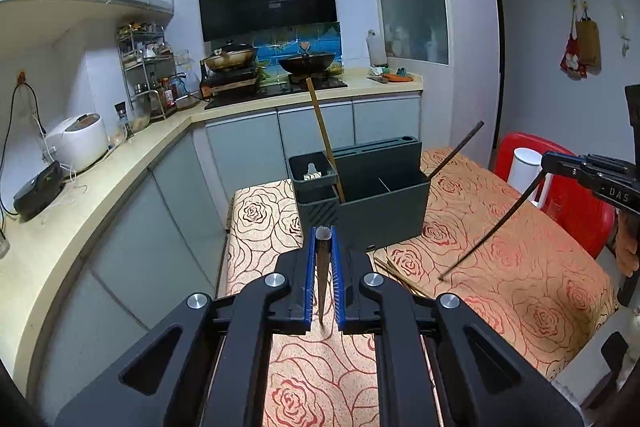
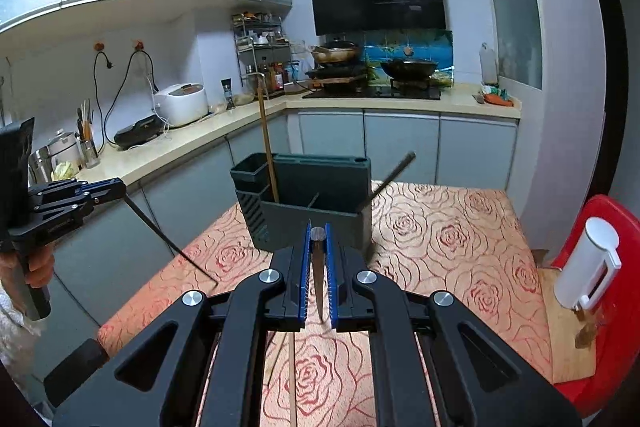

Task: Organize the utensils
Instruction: 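Lift the chopsticks and carry both tools over the green holder, then lower the chopsticks into the holder and open both tools, then raise both open tools away from the holder toward the chopstick pile, then lower both tools and close each on a chopstick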

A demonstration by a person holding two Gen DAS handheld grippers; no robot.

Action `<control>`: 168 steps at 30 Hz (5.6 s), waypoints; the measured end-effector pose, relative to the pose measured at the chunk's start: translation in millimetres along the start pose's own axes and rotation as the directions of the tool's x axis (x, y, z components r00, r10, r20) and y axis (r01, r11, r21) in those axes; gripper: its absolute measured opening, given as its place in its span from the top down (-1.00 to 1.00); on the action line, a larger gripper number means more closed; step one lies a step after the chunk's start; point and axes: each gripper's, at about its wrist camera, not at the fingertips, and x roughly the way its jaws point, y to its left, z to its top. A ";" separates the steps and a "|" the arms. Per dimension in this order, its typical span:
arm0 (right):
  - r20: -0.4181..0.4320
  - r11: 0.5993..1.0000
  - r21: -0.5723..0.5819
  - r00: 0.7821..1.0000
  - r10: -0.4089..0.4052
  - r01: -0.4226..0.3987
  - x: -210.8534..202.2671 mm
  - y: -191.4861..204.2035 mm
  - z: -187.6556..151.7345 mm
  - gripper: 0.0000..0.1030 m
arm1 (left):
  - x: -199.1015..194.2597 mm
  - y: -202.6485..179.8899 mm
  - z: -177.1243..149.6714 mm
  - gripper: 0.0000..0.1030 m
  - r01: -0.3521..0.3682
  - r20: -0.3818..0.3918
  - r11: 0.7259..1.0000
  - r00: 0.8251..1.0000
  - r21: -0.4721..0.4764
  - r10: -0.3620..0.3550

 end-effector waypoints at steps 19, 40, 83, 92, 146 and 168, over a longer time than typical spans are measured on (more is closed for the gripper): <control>0.109 0.999 -0.041 0.994 -0.018 0.023 -10.2 5.4 102.8 0.85 | -14.8 -2.7 108.6 0.86 0.068 0.094 0.997 0.993 0.021 -0.070; 0.079 0.997 -0.020 0.994 -0.078 0.080 63.4 -11.1 145.9 0.85 | 105.6 -30.9 156.9 0.86 0.100 0.075 0.994 0.992 -0.037 -0.097; 0.083 0.993 0.024 0.990 -0.117 0.116 30.3 -16.3 84.1 0.15 | 67.4 -9.7 67.6 -0.49 0.023 0.044 0.995 0.999 -0.100 -0.018; 0.022 0.985 0.004 0.985 -0.171 0.171 16.4 -11.4 -6.0 0.05 | 55.4 -14.9 -16.5 -0.49 -0.034 -0.035 0.998 0.999 -0.055 0.032; -0.259 0.993 -0.067 0.960 -0.108 0.093 36.2 33.5 -191.4 0.11 | 71.8 -64.6 -183.2 -0.11 0.009 -0.274 0.997 0.961 -0.075 -0.029; -0.250 0.995 -0.087 0.966 -0.064 0.043 44.2 40.3 -197.7 0.84 | 72.6 -72.5 -182.1 0.82 0.086 -0.236 0.993 0.966 -0.084 -0.103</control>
